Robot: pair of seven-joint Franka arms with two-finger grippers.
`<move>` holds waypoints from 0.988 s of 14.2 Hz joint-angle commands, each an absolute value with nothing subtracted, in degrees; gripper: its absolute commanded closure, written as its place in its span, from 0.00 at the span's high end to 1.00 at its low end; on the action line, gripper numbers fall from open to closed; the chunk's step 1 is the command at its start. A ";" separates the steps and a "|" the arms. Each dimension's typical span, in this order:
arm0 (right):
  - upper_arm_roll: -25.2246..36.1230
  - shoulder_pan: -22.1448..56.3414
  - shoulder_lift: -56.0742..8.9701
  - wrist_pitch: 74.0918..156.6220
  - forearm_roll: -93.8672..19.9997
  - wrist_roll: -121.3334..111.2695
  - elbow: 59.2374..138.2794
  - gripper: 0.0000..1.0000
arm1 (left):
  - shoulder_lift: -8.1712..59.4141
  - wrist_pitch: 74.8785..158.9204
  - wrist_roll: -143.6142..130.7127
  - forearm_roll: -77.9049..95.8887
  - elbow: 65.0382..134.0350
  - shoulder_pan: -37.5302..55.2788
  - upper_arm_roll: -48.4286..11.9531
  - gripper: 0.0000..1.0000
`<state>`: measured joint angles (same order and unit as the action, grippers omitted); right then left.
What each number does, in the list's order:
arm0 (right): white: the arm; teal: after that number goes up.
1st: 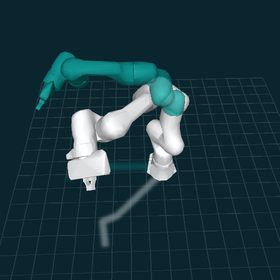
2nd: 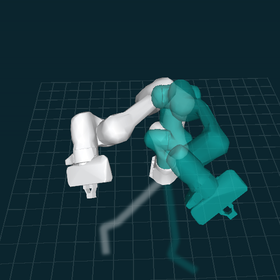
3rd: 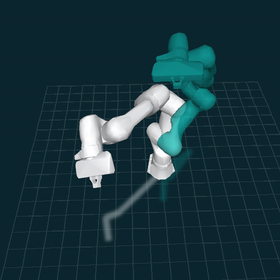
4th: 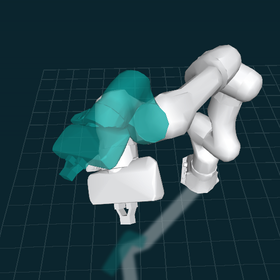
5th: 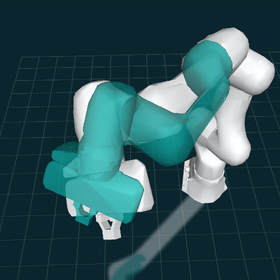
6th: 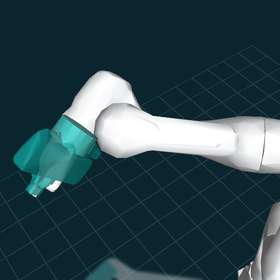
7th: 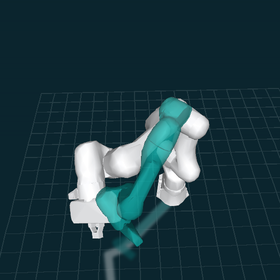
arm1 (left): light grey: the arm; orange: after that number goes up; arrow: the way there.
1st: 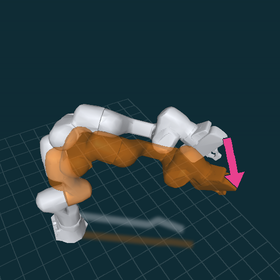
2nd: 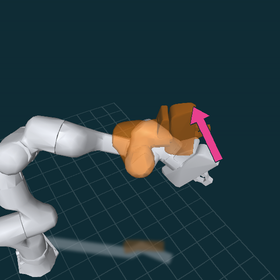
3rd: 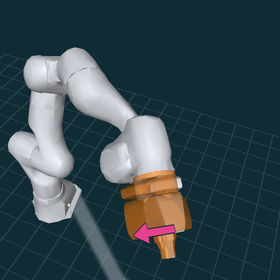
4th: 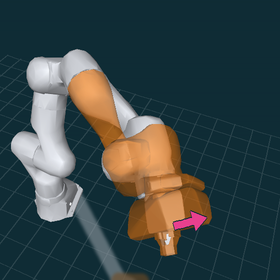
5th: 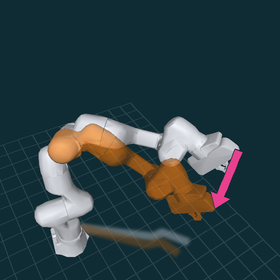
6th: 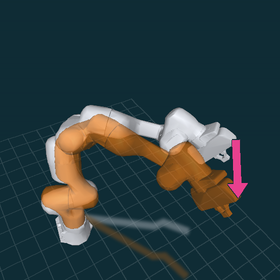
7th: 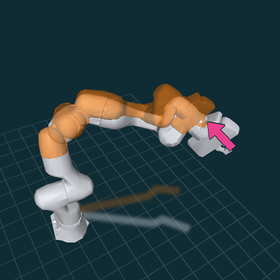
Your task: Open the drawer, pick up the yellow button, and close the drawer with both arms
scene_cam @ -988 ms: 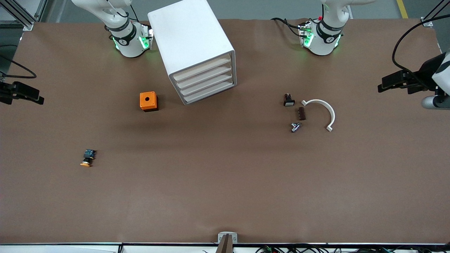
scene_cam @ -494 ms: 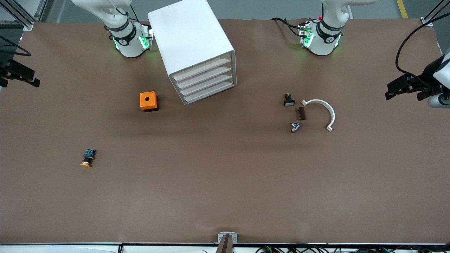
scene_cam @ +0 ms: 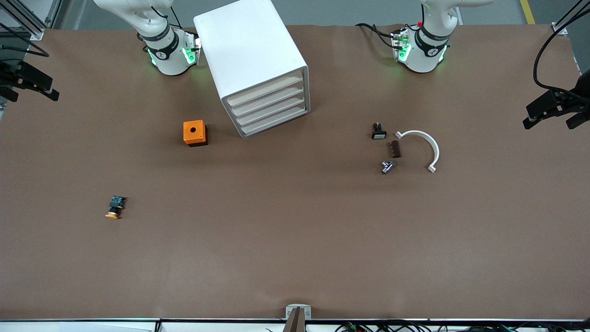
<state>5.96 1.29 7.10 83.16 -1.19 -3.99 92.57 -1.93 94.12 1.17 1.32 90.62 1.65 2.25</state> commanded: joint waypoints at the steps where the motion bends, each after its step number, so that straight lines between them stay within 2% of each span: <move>1: 6.06 1.67 8.44 84.02 0.08 -4.30 94.13 1.00 | -2.64 94.40 1.93 0.00 90.70 1.67 2.29 1.00; 14: 5.80 1.32 9.23 83.23 1.14 -4.57 93.96 1.00 | -1.58 94.83 1.93 0.35 90.62 1.67 2.02 1.00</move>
<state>6.01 1.28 7.38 82.92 0.29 -4.08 92.71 -1.43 94.30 1.17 1.27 90.58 1.77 2.09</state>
